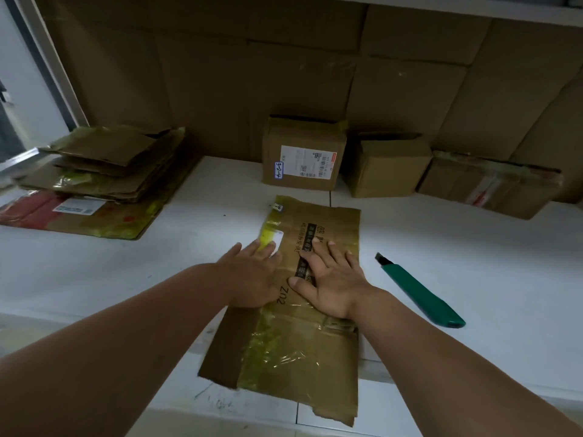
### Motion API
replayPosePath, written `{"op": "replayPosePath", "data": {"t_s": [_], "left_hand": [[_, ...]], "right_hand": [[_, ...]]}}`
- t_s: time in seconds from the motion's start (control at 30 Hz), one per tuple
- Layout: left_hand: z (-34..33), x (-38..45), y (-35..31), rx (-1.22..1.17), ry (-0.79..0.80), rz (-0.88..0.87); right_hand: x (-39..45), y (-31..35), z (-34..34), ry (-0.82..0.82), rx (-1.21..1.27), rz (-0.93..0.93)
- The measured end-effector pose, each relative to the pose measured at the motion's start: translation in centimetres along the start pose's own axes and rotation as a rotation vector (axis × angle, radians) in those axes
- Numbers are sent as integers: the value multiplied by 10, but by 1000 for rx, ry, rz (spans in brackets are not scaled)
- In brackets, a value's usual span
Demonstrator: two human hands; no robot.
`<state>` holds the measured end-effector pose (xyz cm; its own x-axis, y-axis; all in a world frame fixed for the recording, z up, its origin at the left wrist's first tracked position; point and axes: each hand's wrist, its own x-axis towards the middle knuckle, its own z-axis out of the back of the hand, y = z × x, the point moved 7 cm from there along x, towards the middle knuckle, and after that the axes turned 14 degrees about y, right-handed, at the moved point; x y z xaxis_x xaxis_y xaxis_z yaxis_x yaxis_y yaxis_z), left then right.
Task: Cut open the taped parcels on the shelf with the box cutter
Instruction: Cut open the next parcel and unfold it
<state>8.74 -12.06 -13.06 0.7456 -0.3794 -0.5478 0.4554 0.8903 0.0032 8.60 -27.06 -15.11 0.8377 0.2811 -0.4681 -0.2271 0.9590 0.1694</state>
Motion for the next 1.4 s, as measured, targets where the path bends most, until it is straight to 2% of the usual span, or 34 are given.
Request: {"op": "replayPosePath", "data": {"t_s": [0.17,0.33,0.57,0.77,0.87,0.97,1.03,1.1,1.27,1.4], "left_hand": [[24,4,9,59,-153,88],[-15,20,6,-99,-58,167],[-9,21,6,-131,26,163],[-6,9,0,-196,13,179],[-10,-2,5,-368,-3,213],[-16,-18,18,-603,-85,346],[-14,-29,17,-533,-110,433],[-10,-35,10,-490,-126,443],[-1,-50,0,-611,-105,470],[-14,-64,3,-1092,-140,437]], "right_hand": [[7,-3,3,22,-23,24],[11,-5,4,12,-25,44],[14,-7,4,-18,-35,53],[17,-8,5,-37,-32,62],[17,-8,5,-58,-19,73],[13,-6,5,-97,-36,76],[9,-5,5,-125,-75,56],[4,-3,6,-152,-138,17],[-4,-4,1,-119,-104,-111],[-9,-7,-9,-94,71,-78]]}}
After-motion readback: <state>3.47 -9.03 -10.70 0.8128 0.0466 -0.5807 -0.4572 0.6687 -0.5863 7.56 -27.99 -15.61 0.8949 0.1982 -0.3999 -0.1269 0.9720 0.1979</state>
